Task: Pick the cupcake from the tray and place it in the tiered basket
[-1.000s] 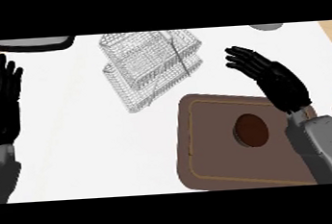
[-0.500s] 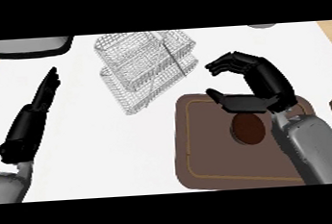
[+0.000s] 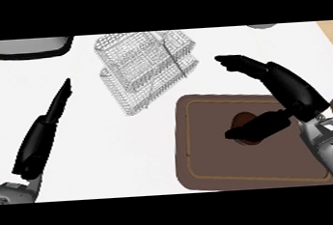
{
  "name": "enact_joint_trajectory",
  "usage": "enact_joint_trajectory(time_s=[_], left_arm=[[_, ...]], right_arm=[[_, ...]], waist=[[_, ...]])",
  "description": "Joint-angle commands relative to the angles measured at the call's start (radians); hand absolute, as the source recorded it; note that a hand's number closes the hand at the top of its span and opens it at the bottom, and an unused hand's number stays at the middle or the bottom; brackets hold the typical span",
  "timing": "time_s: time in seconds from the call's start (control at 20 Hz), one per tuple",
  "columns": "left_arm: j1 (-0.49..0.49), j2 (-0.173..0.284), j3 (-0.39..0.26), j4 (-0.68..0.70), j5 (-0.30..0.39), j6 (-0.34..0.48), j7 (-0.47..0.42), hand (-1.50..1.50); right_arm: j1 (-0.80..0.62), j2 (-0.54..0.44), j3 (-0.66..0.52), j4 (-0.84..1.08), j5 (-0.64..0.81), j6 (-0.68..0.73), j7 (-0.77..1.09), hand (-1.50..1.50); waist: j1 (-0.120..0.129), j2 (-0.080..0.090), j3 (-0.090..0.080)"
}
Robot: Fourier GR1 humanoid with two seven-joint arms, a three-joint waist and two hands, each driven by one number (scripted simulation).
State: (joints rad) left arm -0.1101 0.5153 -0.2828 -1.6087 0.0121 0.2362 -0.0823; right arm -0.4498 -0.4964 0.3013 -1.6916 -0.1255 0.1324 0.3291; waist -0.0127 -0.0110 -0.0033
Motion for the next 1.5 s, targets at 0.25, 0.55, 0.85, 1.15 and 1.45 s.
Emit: enact_joint_trajectory(time_s=[0.25,0.55,0.85,1.15,1.45], left_arm=[[0.045,0.010,0.001,-0.009,-0.015,-0.006,-0.014,0.00],[0.017,0.006,0.028,-0.043,-0.004,-0.033,0.020,0.00],[0.020,-0.031,0.017,-0.036,-0.045,-0.018,0.015,0.00],[0.022,-0.057,0.002,-0.033,-0.062,-0.012,0.014,0.00],[-0.018,-0.046,0.046,0.010,-0.035,-0.050,0.015,0.00]], right_arm=[[-0.110,-0.329,0.110,-0.225,0.082,0.284,0.450,-1.50],[-0.230,-0.254,0.170,-0.361,0.030,0.317,0.849,-1.50],[-0.207,-0.153,0.304,-0.408,0.115,0.217,0.997,-1.50],[-0.212,-0.150,0.431,-0.295,0.234,0.245,0.996,-1.50],[-0.220,-0.087,0.520,-0.164,0.369,0.216,1.005,-1.50]], waist=[[-0.009,-0.006,-0.002],[0.014,0.004,0.001],[0.014,0.006,0.002],[0.011,0.006,0.001],[0.011,0.010,0.001]])
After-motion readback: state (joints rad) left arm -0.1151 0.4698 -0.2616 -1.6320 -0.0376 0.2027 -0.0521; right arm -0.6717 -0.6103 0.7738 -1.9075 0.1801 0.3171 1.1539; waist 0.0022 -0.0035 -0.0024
